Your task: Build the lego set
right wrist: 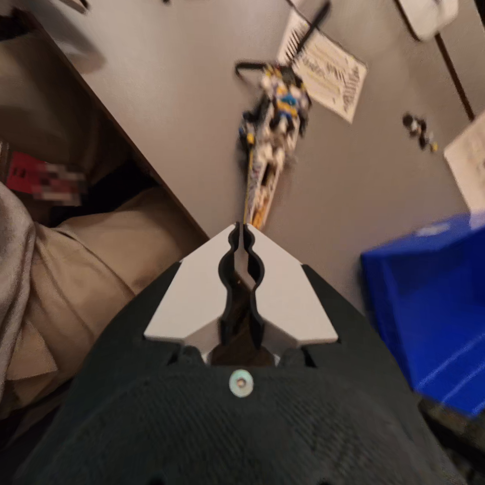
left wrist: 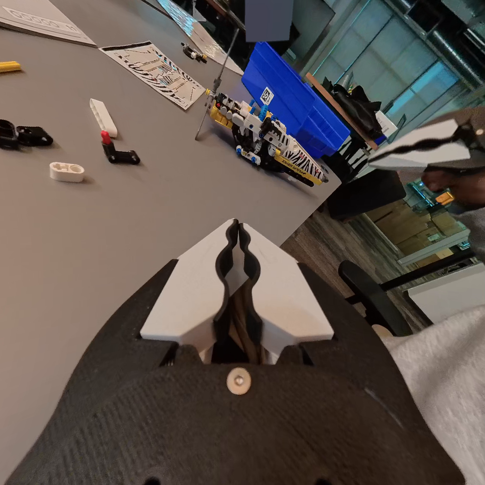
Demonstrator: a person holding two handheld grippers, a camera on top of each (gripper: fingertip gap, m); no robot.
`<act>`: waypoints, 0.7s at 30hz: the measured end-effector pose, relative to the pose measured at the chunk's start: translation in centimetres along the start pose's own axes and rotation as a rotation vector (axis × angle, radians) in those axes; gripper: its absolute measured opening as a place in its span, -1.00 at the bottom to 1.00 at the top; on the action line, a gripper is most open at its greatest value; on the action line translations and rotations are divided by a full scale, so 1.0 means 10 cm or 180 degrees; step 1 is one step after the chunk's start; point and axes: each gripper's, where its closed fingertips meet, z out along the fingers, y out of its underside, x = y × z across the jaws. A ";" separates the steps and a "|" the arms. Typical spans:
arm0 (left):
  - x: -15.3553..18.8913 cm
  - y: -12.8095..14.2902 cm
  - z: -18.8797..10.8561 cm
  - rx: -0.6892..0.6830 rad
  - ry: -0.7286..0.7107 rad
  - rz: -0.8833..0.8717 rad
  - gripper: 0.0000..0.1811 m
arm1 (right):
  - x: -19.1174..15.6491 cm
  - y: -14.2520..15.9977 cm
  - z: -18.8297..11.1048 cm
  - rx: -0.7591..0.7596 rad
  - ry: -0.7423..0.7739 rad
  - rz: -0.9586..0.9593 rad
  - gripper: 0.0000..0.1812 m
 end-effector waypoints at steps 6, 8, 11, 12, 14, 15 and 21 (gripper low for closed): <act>0.19 0.10 0.17 -0.0030 0.0021 0.0212 -1.00 | 0.15 0.97 -0.41 0.0053 0.0395 0.0568 -0.99; 0.31 0.18 0.24 -0.0123 0.0054 0.0257 -1.00 | 0.22 1.21 -0.47 0.0080 0.0530 0.0703 -0.99; 0.49 0.28 0.35 -0.0250 0.0084 0.0361 -1.00 | 0.36 1.59 -0.50 0.0243 0.0646 0.1054 -0.98; 0.54 0.30 0.39 -0.0286 0.0064 0.0421 -1.00 | 0.41 1.72 -0.48 0.0296 0.0682 0.1186 -0.96; 0.60 0.33 0.48 -0.0379 -0.0003 0.0567 -1.00 | 0.53 2.07 -0.42 0.0387 0.0803 0.1499 -0.92; 0.60 0.35 0.52 -0.0442 -0.0072 0.0650 -0.99 | 0.58 2.24 -0.37 0.0429 0.0866 0.1696 -0.91; 0.41 0.20 0.73 -0.0564 -0.0738 0.1081 -0.87 | 0.86 3.89 -0.02 0.0598 0.1332 0.3900 -0.64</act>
